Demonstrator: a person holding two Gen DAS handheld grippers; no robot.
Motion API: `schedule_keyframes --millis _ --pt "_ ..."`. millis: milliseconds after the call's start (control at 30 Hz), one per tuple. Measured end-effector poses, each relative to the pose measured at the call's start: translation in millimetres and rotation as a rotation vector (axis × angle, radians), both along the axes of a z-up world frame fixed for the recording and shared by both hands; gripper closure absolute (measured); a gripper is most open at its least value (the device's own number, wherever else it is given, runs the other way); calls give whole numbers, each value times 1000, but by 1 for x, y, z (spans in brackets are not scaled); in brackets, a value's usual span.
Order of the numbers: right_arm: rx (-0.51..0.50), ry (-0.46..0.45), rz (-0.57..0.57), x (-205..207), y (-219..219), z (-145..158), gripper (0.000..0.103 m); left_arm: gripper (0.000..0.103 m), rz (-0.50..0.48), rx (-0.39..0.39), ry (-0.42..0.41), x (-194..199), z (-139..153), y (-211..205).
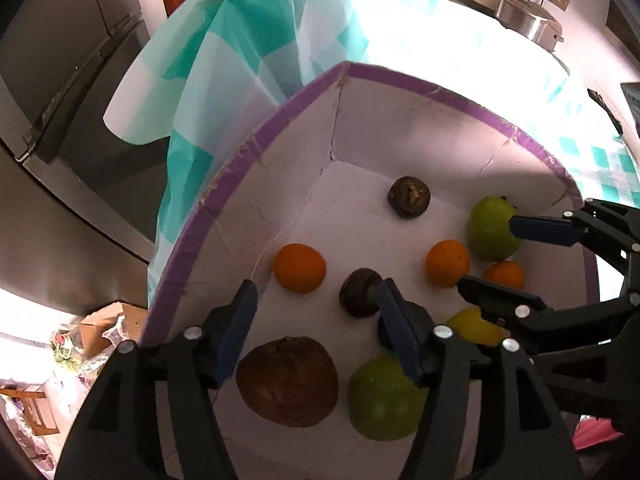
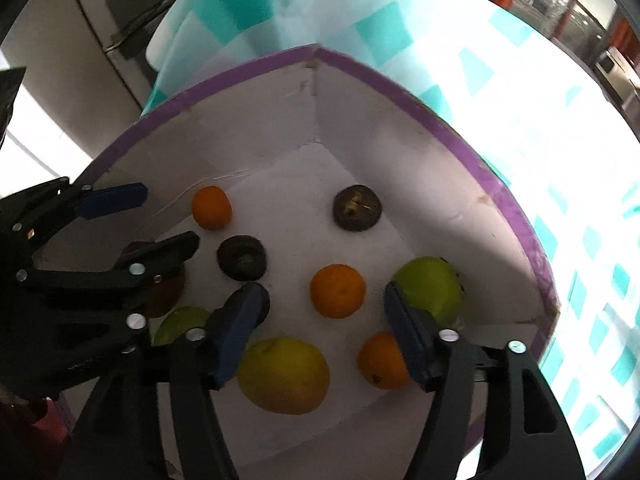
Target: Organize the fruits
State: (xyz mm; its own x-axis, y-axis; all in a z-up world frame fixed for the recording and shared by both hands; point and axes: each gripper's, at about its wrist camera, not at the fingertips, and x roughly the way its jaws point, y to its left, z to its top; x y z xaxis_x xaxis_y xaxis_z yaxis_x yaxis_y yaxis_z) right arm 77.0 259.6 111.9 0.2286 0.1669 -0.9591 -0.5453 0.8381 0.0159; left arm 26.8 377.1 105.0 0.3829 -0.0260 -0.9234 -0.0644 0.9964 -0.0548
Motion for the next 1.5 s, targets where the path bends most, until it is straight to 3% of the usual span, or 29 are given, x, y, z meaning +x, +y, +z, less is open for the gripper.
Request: schedule_keyframes --millis 33,100,200,267,300,367,500,567,700,933,1167,1500 --pt "5 -5 -10 0 -3 0 31 34 0 4 -9 -1 1 0" --pt "22 -24 -24 -2 -10 3 28 14 30 36 -22 0 2 0" --pt "68 -63 -59 -2 -22 10 20 10 58 3 -69 -5 11 5" --pt "101 -91 -85 -3 -28 17 19 7 71 51 -135 -10 28 3" --pt "112 -103 -107 -2 -32 20 19 2 80 62 -170 -13 37 3" --pt "121 -101 -147 1 -38 22 18 2 122 89 -263 -23 61 3" --pt "151 -64 -131 1 -44 23 18 2 251 139 -329 -37 88 3" --pt "148 -58 -100 -3 -44 23 18 2 330 162 -308 -43 92 5" --pt "167 -26 -62 -6 -48 22 16 2 471 178 -171 -50 83 5" --pt "123 14 14 -13 -42 9 16 2 435 118 -29 -51 54 -18" --pt "88 1 106 -21 -32 6 16 2 450 76 16 -61 41 -19" --pt "70 9 106 -19 -34 3 16 2 448 30 50 -57 25 -13"
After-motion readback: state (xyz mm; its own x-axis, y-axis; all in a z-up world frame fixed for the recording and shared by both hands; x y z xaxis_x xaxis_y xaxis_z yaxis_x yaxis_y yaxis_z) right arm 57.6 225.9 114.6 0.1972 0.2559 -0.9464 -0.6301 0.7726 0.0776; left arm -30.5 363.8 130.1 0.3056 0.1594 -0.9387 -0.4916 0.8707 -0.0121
